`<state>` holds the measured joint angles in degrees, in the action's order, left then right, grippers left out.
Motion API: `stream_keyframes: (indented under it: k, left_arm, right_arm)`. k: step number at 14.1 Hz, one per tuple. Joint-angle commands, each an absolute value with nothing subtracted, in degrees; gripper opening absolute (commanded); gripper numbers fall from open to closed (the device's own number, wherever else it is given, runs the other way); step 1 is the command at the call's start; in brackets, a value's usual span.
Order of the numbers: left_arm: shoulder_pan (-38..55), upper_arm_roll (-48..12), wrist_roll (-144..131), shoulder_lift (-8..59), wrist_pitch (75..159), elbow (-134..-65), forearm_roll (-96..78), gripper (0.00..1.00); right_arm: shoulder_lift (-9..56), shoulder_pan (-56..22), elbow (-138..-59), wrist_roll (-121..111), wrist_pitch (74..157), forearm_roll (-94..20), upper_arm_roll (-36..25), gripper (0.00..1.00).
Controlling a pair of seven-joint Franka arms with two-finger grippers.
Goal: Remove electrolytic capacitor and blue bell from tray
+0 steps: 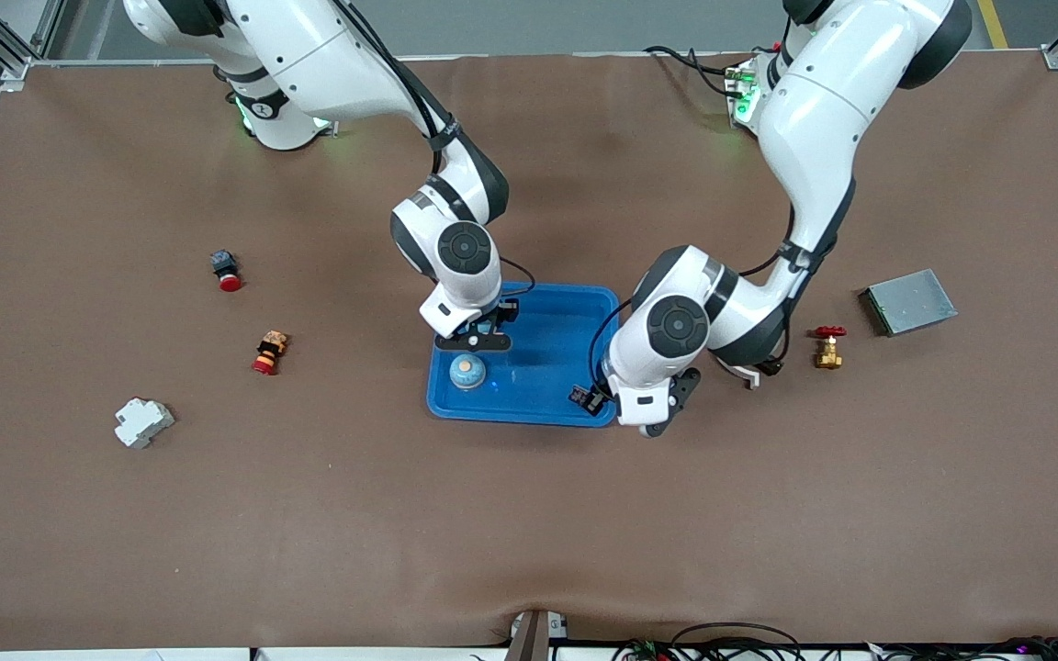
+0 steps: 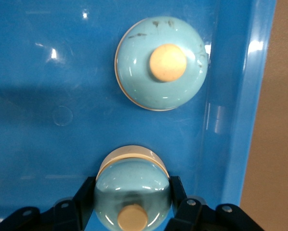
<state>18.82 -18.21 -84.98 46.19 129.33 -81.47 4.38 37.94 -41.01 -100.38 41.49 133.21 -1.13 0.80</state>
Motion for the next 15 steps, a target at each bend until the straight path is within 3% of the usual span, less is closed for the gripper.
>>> stream_keyframes:
  k: [1,5,9,10,12,13,15]
  left_arm:
    - [20.91,-17.40,-87.44,48.69,133.05,-79.72,3.87,0.63]
    - [21.80,-17.23,-87.98,50.54,135.09,-79.89,4.39,0.63]
    - [21.80,-16.61,-87.98,51.85,136.49,-80.16,4.57,0.58]
    - [21.80,-16.61,-87.89,52.12,136.58,-80.16,4.57,0.48]
    - [21.71,-16.61,-87.98,52.03,136.58,-80.16,4.48,0.09]
    - [21.80,-16.61,-88.15,51.94,136.58,-80.16,4.48,0.00]
    - [21.62,-16.61,-88.85,50.90,135.88,-80.07,4.66,0.00]
  right_arm:
    - [38.58,-41.75,-99.32,41.49,132.81,-1.41,0.35,0.07]
    - [36.92,-41.49,-96.78,41.13,126.68,-1.32,0.35,0.05]
    - [29.20,-40.43,-95.27,35.44,115.34,-1.14,-0.09,0.05]
    - [27.09,-39.30,-95.27,32.64,112.70,-1.06,-0.09,0.05]
    - [22.87,-35.53,-95.36,24.57,107.52,-1.05,-0.09,0.05]
    - [20.94,-33.33,-95.54,19.04,104.88,-1.05,-0.09,0.05]
    - [16.89,-27.63,-96.76,7.27,101.88,-0.97,-0.18,0.05]
